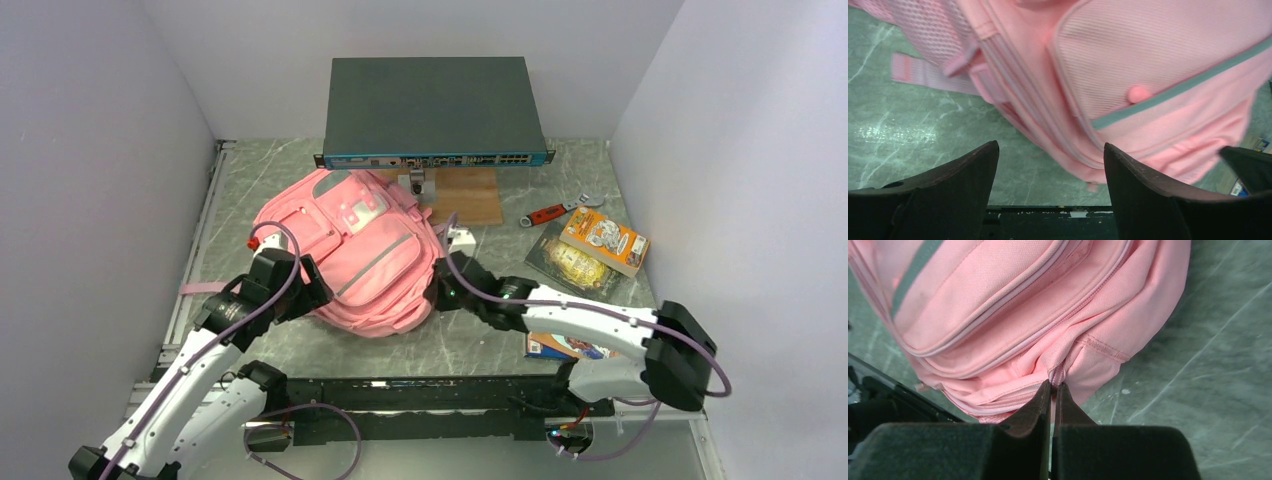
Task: Pack the student bag
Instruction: Unzip the student bag at the center of the board.
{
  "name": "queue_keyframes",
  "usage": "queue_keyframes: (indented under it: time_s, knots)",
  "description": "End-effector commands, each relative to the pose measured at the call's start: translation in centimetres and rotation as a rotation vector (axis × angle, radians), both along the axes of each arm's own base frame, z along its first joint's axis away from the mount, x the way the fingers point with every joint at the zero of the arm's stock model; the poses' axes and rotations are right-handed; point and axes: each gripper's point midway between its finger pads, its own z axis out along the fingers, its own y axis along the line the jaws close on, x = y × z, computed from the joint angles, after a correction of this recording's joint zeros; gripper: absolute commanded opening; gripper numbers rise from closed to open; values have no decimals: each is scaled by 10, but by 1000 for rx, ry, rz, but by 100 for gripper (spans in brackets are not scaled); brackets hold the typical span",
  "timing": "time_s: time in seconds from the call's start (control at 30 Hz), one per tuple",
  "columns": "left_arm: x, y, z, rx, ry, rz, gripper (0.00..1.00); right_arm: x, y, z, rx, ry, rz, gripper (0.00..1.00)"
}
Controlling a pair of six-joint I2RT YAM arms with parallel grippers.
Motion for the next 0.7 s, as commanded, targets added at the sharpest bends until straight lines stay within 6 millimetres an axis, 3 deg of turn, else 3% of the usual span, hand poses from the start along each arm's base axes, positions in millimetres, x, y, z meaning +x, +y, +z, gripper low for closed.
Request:
queue_keyframes:
  time_s: [0.0, 0.2, 0.37, 0.67]
  knots:
    - [10, 2, 8, 12, -7, 35, 79, 20, -1, 57, 141, -143, 95, 0]
    - [15, -23, 0, -38, -1, -106, 87, 37, -30, 50, 22, -166, 135, 0]
    - [17, -30, -14, -51, 54, -111, 80, 49, -46, 46, -4, -184, 138, 0]
    - [28, -36, -30, -62, 64, -94, 75, 55, -43, 43, -7, -188, 166, 0]
